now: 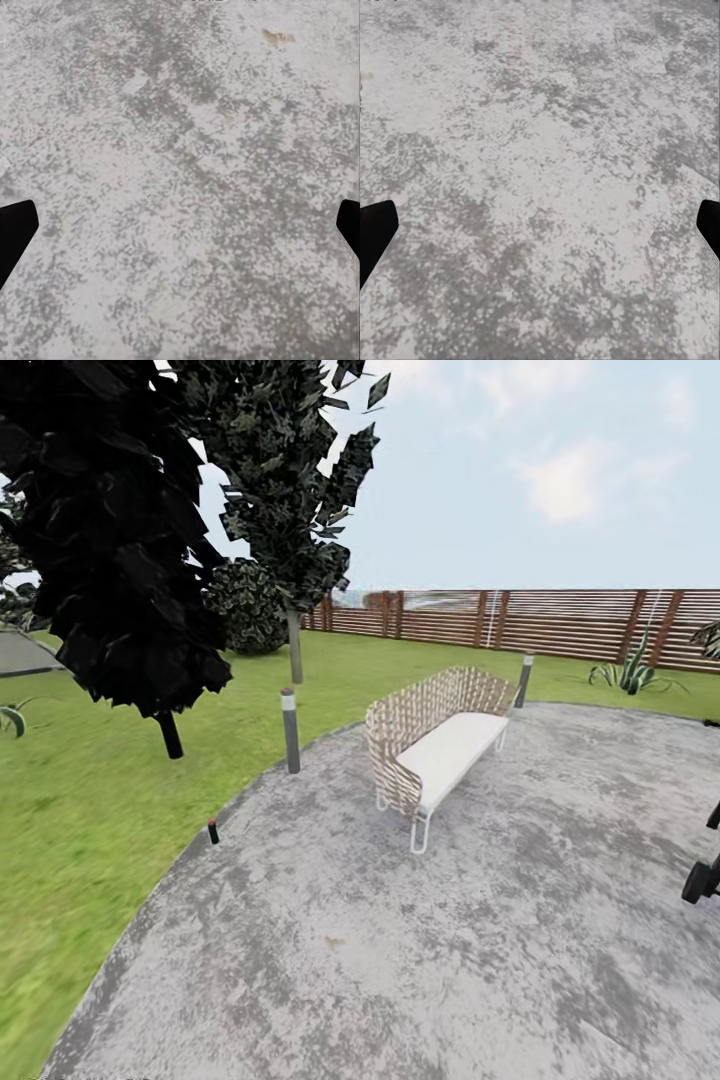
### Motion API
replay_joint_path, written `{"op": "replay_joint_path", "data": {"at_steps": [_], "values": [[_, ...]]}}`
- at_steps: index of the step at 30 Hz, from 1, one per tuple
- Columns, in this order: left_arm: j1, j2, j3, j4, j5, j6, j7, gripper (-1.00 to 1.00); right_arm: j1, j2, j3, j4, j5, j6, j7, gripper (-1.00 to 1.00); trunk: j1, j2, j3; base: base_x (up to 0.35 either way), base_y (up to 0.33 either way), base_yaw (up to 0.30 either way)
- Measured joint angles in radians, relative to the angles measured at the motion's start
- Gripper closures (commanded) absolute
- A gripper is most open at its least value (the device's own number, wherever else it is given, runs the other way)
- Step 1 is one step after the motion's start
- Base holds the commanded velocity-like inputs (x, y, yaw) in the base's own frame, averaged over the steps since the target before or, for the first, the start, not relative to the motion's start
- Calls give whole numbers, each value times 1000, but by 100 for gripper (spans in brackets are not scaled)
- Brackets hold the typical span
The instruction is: In the garden, pick up the pesticide atomizer on the floor and spray pesticide onto both trees until each tree trunk is fully covered.
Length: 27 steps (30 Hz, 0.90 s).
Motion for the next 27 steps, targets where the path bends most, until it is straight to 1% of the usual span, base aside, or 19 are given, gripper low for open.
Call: {"op": "replay_joint_path", "data": {"at_steps": [8, 16, 27], "values": [[0, -1, 0, -6, 0, 1, 2, -100, 0, 0, -1, 0, 0, 0, 1, -100, 0, 0, 0, 9, -11, 277], [0, -1, 0, -3, 0, 2, 1, -100, 0, 0, -1, 0, 0, 1, 1, -100, 31, -56, -26, 0, 0, 264], [0, 0, 0, -2, -1, 3, 1, -100, 0, 0, -1, 0, 0, 2, 1, -100, 73, -133, -72, 0, 0, 186]]}}
